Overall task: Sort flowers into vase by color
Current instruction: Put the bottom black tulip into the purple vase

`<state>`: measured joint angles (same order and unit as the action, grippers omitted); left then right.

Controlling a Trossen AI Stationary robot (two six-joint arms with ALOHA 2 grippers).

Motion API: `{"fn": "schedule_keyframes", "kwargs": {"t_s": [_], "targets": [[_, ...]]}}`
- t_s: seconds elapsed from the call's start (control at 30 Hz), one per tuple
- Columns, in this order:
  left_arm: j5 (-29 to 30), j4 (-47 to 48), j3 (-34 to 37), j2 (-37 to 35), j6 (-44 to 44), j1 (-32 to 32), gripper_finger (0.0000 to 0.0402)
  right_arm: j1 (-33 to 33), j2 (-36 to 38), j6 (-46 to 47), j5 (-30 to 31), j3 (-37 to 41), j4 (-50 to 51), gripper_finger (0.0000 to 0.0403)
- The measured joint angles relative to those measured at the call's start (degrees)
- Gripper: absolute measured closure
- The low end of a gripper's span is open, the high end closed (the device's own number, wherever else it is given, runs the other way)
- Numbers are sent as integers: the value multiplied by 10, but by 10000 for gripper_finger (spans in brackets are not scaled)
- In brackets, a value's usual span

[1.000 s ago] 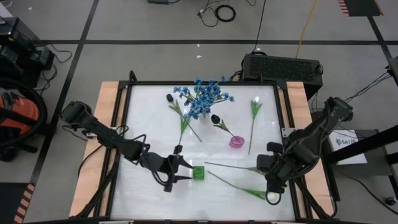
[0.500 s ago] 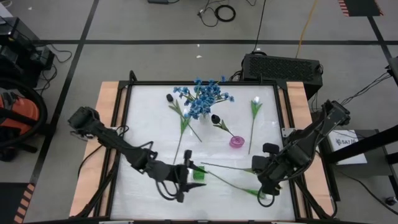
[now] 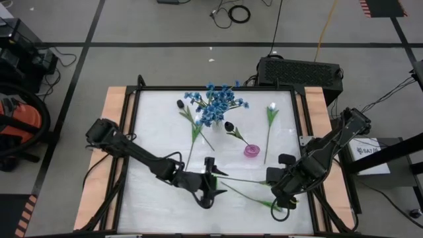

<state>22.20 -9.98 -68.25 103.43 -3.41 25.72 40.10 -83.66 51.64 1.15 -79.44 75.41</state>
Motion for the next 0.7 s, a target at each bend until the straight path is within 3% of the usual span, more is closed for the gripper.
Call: {"fn": "schedule_keyframes", "kwargs": {"t_s": [0.33, 0.7], "targets": [[4, 9, 1, 20, 0, -22, 131, 0, 0, 1, 0, 0, -4, 399], [-11, 19, 0, 19, -4, -21, 244, 0, 0, 1, 3, 0, -3, 399]]}}
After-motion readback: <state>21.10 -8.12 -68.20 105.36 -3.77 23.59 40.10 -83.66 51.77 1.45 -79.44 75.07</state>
